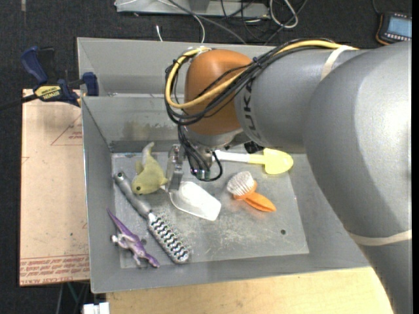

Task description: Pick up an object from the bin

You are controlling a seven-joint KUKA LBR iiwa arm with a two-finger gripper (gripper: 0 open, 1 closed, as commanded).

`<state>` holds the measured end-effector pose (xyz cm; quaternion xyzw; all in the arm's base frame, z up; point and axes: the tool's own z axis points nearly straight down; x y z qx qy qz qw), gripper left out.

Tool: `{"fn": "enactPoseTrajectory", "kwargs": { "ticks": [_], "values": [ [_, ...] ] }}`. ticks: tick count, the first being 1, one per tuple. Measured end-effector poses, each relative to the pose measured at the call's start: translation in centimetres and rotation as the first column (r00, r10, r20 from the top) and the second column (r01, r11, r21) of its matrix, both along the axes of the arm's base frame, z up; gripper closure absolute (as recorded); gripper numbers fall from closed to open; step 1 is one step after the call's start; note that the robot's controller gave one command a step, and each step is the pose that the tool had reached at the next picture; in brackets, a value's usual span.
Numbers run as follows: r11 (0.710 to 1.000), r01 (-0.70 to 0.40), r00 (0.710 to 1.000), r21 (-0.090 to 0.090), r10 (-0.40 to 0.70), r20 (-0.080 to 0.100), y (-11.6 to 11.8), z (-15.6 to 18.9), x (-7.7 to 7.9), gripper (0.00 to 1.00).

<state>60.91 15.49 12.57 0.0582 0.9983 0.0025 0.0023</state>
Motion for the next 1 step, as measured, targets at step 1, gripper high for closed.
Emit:
{"fn": "enactPoseTrajectory", "kwargs": {
  "ticks": [1],
  "values": [
    [0.955, -0.295, 0.955, -0.005, 0.295, 0.002, 3.56, -4.76, 0.95, 1.00]
  ]
}}
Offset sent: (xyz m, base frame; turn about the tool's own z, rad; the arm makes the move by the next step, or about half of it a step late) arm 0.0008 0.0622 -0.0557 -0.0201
